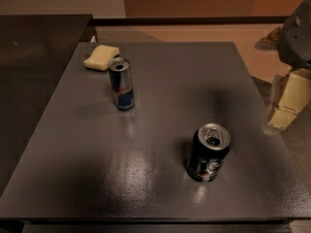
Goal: Move pepsi can near redbull can
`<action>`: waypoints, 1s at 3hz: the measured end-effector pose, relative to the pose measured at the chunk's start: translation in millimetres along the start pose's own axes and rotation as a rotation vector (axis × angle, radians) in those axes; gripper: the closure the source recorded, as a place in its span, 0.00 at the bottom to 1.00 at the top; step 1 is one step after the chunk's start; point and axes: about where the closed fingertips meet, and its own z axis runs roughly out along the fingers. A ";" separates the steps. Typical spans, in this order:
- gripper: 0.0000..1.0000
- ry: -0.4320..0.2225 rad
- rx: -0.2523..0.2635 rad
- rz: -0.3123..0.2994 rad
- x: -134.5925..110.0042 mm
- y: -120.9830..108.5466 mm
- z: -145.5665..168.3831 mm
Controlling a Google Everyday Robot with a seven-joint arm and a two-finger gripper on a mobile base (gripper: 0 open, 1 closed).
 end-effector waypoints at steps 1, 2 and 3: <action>0.00 -0.101 -0.090 -0.051 -17.1 28.5 14.4; 0.00 -0.174 -0.161 -0.090 -31.9 57.9 26.9; 0.00 -0.221 -0.215 -0.124 -42.9 84.0 39.2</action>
Offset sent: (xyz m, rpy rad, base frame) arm -0.0738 0.0756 -0.0518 0.2640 0.1779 0.2558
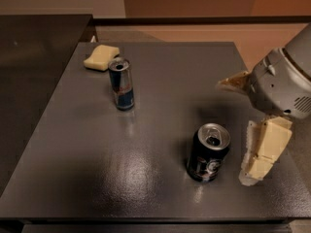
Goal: Move pepsi can near redbull can
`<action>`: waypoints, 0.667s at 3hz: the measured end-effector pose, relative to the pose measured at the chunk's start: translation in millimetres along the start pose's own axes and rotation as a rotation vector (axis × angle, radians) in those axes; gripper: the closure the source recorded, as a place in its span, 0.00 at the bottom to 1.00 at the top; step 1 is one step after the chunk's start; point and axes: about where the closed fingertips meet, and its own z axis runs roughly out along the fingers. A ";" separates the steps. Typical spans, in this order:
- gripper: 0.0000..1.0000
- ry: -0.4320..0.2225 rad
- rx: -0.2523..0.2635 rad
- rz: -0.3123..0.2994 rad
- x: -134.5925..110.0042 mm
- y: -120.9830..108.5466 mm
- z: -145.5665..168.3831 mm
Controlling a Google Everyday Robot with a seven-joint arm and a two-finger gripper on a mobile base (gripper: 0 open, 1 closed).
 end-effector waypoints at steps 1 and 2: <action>0.00 -0.027 -0.026 -0.017 -4.9 13.6 16.9; 0.03 -0.036 -0.042 -0.022 -5.4 20.2 28.0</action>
Offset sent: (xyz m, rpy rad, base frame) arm -0.0257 0.0230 -0.0388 0.0469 0.0536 0.0563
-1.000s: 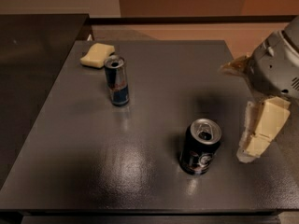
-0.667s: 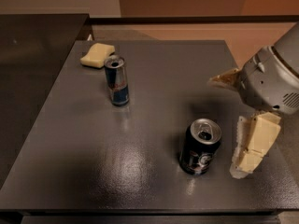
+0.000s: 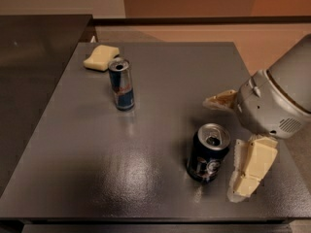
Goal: Move pepsi can near redbull can
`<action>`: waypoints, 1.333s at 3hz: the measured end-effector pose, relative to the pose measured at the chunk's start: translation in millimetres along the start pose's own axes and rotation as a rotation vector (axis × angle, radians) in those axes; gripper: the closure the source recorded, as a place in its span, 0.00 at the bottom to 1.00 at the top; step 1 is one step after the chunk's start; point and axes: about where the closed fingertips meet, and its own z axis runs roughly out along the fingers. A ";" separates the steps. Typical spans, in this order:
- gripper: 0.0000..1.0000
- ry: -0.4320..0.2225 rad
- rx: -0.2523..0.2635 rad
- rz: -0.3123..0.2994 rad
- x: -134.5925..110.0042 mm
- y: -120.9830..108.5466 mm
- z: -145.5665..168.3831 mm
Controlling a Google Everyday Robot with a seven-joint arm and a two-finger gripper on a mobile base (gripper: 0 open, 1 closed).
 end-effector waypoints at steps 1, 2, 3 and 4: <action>0.21 -0.016 -0.005 -0.002 -1.1 1.8 3.7; 0.45 -0.033 0.000 0.002 -5.3 2.0 2.1; 0.68 -0.048 0.011 0.010 -14.1 1.0 -2.2; 0.91 -0.051 0.066 0.044 -31.7 -13.3 -9.5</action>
Offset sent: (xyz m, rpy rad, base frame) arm -0.0020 0.0068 0.0021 0.0557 0.0094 -0.0103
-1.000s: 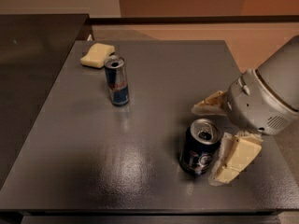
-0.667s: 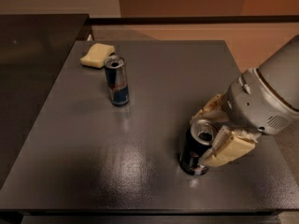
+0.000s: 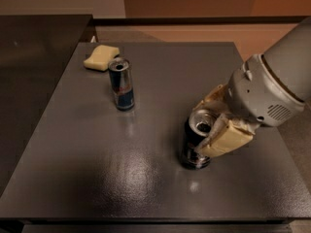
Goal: Move pepsi can near redbull can
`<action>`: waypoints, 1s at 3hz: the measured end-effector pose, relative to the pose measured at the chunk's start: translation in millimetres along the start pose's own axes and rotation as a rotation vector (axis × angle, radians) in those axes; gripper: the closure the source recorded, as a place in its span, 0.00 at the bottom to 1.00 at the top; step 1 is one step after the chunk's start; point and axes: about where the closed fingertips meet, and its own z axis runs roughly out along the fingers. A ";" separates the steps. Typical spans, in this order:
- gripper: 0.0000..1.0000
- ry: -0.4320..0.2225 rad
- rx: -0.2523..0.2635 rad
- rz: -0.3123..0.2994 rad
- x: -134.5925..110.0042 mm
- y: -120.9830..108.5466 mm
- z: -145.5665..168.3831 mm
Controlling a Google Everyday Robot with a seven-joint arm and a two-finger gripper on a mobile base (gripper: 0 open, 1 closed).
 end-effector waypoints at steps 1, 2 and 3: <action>1.00 -0.001 0.053 0.045 -25.4 -20.6 -1.2; 1.00 0.002 0.079 0.090 -46.4 -41.0 7.6; 1.00 0.009 0.085 0.128 -58.9 -57.6 20.2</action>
Offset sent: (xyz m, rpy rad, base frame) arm 0.0709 0.0627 0.0210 0.0060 -0.0028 -0.1840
